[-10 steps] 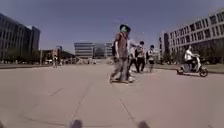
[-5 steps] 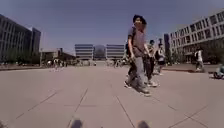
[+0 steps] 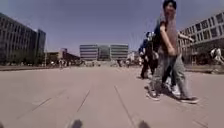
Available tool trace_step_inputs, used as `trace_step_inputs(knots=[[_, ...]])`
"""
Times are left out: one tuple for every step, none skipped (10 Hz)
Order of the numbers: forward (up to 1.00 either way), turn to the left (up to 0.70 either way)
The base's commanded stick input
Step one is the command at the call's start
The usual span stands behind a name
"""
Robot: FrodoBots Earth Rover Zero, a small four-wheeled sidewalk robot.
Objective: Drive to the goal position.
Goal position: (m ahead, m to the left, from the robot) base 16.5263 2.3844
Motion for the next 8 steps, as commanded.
trace_step_inputs(knots=[[1.0, 0.4], [1.0, 0.4], [1.0, 0.4], [1.0, 0.39], [1.0, 0.33], [1.0, 0.03], [1.0, 0.01], [1.0, 0.0]])
